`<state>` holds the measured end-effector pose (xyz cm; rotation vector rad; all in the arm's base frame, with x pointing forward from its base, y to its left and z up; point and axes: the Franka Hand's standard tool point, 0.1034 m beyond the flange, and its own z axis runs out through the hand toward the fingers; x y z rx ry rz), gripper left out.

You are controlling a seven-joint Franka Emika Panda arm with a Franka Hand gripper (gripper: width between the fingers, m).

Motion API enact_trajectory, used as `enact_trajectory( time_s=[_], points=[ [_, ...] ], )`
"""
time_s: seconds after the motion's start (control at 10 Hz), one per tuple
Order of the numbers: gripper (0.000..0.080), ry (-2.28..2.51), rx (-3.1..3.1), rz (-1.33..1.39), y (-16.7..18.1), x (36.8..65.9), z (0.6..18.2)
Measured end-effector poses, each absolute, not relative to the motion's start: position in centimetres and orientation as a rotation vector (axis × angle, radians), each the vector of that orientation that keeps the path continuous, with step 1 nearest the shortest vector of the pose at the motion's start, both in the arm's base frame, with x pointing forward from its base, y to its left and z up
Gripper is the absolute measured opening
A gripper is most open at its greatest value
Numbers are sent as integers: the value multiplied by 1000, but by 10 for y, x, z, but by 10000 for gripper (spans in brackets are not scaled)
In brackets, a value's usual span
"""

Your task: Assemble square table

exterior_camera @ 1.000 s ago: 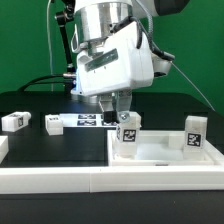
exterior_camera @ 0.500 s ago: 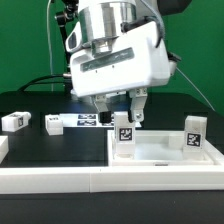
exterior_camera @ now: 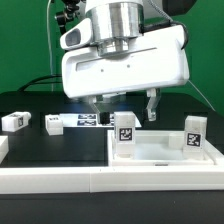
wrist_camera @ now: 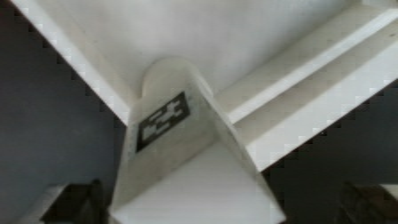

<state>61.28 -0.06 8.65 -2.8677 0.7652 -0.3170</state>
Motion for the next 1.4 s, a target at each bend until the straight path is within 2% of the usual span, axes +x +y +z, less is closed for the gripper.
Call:
enact_trajectory(
  time_s=[0.9, 1.1, 1.2, 1.3, 1.4],
  points=[
    [649, -195, -3063, -363, -3, 612, 83],
    [623, -226, -3064, -364, -5, 612, 83],
    [451, -225, -3064, -363, -5, 612, 83],
    [451, -208, -3063, -362, -5, 612, 82],
    [288, -191, -3064, -361, -5, 612, 82]
  ],
)
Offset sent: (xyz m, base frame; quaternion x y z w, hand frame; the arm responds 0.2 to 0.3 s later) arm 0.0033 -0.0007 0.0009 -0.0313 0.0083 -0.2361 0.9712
